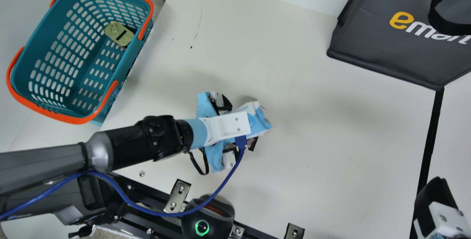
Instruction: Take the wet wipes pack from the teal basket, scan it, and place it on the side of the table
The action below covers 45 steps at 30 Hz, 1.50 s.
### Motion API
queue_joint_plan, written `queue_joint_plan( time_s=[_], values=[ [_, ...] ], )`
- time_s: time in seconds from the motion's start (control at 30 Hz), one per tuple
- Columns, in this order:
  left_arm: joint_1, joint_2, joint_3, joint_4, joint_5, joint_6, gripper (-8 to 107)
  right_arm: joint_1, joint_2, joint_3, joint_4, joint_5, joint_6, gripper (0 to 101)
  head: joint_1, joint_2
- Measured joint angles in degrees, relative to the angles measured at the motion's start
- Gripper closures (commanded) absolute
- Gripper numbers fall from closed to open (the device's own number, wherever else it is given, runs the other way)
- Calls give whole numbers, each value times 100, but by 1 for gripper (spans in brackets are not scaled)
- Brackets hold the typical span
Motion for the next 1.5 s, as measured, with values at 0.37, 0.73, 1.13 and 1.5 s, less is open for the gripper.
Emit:
queue_joint_plan(
  time_s=[0.37, 0.73, 1.13, 1.5],
  values=[
    [1029, -703, -550, -1602, 1292, 1280, 9, 0, 0, 0, 0, 0, 0, 6, 0, 0],
    [2755, -1267, -1194, -2564, 2812, 2138, 9, 0, 0, 0, 0, 0, 0, 6, 0, 0],
    [4124, -2017, -1903, -2127, 3021, 1283, 9, 0, 0, 0, 0, 0, 0, 6, 0, 0],
    [4437, -2249, -2132, -1884, 2985, 428, 9, 0, 0, 0, 0, 0, 0, 6, 0, 0]
  ],
)
